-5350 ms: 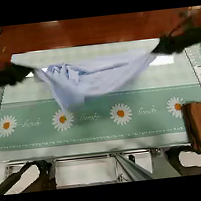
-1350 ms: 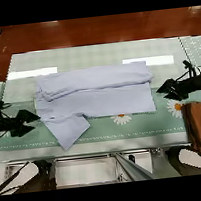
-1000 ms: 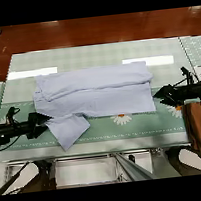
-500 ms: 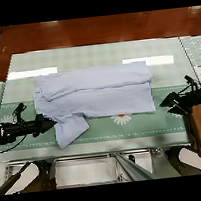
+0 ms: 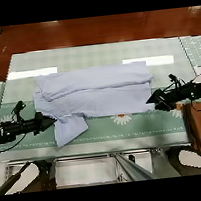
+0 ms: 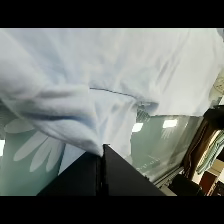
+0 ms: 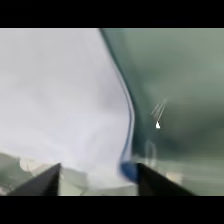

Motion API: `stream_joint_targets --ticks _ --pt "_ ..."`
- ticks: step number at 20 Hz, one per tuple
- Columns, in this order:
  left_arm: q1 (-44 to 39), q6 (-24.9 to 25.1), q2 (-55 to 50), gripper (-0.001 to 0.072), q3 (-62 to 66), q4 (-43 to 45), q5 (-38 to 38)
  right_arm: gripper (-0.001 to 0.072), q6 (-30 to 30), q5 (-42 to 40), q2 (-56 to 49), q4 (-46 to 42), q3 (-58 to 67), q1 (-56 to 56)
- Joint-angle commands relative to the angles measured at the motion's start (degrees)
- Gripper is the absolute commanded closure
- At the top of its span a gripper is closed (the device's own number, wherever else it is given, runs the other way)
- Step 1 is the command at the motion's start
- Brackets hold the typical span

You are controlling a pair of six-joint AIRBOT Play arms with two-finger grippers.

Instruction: Fold the shirts.

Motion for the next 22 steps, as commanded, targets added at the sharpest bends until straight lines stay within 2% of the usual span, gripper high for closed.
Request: stream_joint_targets --ticks 1,2,5,9,15,18,22 --pt "-0.02 0.11 0.04 0.0689 0.94 -0.22 0.11 0.0575 -2.69 1.14 -2.78 2.69 3.52 3.91" --pt "-0.02 -0.13 0.04 0.0690 2.12 -0.22 -0.28 0.0690 -4.52 2.82 -2.73 2.89 5.03 3.87" --pt "-0.02 -1.95 0.04 0.0690 8.31 -0.20 -1.53 0.0690 -5.07 7.37 -2.75 2.16 12.28 1.53" --pt "-1.84 -8.26 -2.73 0.0690 19.15 -0.13 4.22 0.0690 -3.23 5.33 -4.39 2.40 21.33 0.02" --pt "-13.16 -13.97 -21.88 0.0690 42.34 0.52 10.58 0.0690 -2.23 2.36 -15.19 5.44 35.74 2.40" --pt "-15.02 -20.44 -31.93 0.0690 54.12 5.35 10.56 0.0690 -0.90 2.99 -20.79 6.23 41.68 2.40" --pt "-14.60 -22.21 -39.47 0.0690 62.47 5.81 10.64 0.0690 0.28 2.99 -26.99 8.41 47.01 2.40"
